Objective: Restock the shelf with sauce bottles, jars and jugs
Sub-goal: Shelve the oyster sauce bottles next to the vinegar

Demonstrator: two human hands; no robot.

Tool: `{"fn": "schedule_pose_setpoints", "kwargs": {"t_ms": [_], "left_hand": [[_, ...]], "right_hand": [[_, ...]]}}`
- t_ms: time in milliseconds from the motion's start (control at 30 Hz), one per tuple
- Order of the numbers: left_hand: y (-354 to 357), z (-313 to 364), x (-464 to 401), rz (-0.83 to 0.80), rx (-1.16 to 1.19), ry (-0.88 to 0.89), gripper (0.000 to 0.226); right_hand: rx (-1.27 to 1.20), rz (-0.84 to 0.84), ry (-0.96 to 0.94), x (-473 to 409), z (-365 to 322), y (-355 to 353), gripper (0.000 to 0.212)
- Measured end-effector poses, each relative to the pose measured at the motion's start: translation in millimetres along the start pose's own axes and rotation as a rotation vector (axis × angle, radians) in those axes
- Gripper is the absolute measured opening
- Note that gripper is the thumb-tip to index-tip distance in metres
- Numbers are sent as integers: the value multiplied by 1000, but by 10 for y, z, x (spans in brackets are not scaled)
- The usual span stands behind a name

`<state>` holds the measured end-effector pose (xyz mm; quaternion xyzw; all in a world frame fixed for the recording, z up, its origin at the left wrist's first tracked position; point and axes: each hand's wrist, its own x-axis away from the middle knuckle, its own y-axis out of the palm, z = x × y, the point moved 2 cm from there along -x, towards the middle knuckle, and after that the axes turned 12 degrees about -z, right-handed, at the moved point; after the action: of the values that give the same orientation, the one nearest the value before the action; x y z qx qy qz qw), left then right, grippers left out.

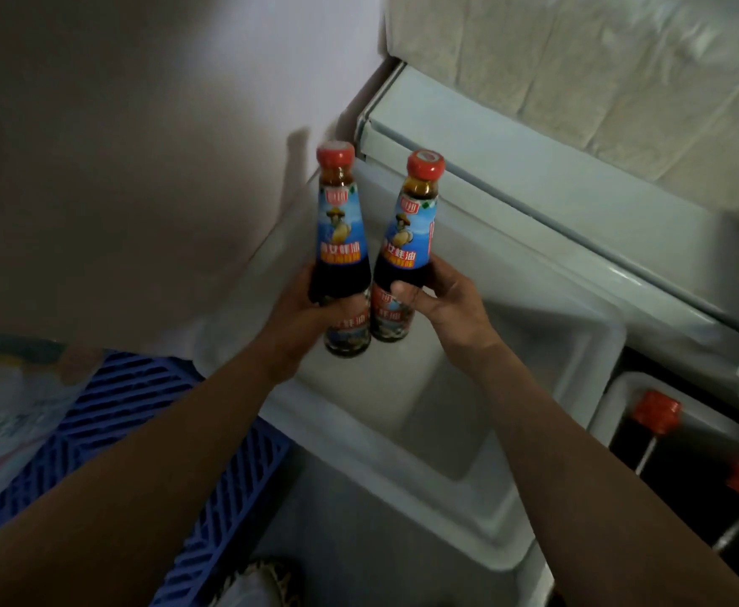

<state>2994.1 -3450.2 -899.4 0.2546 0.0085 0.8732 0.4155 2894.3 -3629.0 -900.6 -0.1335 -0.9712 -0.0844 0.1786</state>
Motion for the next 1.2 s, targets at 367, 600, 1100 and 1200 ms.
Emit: {"fn": "schedule_pose_setpoints", "kwargs": {"t_ms": [367,600,1100,1200], "left_hand": [[661,900,1332,-32,249,-254,49],[1010,2019,2343,-86,285,-329,86],[1979,5618,3576,-292,243,-98,65],[2257,6363,3624,-356,227,1,95]], "right_hand": [[-228,66,197,1619,-934,266,56],[-331,102,258,2583,-2271,650,48],[-287,276,14,4239,-5811,1009,48],[-244,318,-129,4414,-6467,854,38]]}}
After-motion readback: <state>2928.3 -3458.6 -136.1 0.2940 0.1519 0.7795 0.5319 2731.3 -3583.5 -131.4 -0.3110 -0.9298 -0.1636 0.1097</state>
